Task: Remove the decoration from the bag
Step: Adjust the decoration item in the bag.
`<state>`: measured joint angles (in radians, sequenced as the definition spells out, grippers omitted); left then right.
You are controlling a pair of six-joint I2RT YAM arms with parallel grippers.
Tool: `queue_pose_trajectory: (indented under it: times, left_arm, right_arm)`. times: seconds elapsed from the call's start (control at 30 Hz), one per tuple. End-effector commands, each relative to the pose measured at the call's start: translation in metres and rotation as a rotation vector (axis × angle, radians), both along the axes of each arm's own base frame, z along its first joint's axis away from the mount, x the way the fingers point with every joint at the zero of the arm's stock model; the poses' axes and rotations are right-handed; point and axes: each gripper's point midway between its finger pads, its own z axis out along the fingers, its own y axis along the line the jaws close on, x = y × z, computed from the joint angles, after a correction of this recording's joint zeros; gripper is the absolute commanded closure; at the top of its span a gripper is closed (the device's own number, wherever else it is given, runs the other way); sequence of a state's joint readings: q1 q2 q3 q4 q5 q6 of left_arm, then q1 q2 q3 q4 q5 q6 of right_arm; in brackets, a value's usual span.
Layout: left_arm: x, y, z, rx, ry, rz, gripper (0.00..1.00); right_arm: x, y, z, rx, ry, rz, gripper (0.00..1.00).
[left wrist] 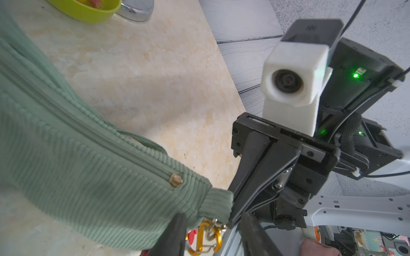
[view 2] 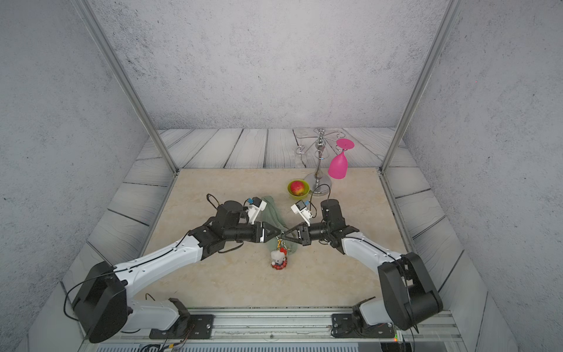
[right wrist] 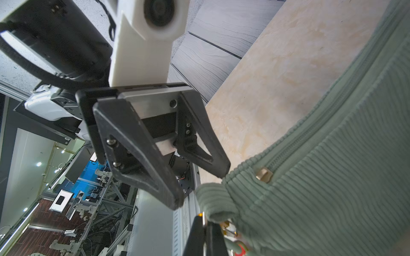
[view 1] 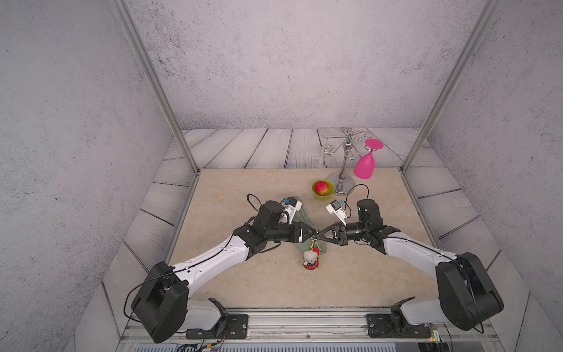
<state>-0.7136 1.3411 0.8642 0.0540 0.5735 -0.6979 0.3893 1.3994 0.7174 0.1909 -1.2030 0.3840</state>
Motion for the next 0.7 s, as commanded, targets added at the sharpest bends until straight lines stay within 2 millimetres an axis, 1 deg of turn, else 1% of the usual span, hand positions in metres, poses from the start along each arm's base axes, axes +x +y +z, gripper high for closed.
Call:
queue_pose_trajectory:
  times: [0.0, 0.1, 0.27, 0.4, 0.53, 0.67]
  left_arm:
    - [0.001, -0.003, 0.000, -0.031, 0.007, -0.018, 0.57]
    - [-0.001, -0.005, -0.003, -0.041, 0.019, -0.030, 0.61]
    - [-0.003, -0.004, -0.008, -0.045, 0.029, -0.034, 0.63]
    - [-0.003, -0.004, -0.009, -0.048, 0.030, -0.027, 0.68]
    - [-0.001, -0.007, -0.005, -0.069, 0.024, -0.030, 0.74]
    - [0.000, -0.012, 0.003, -0.107, 0.013, -0.045, 0.74]
  right_arm:
    - [0.001, 0.001, 0.020, 0.036, -0.055, 0.023, 1.00]
    - [0.003, 0.002, 0.020, 0.033, -0.059, 0.016, 1.00]
    - [0.005, 0.003, 0.021, 0.035, -0.059, 0.013, 1.00]
    - [0.006, 0.003, 0.019, 0.033, -0.053, 0.011, 1.00]
    - [0.007, 0.003, 0.017, 0.028, -0.047, 0.009, 1.00]
    - [0.008, 0.003, 0.013, 0.022, -0.034, 0.007, 1.00]
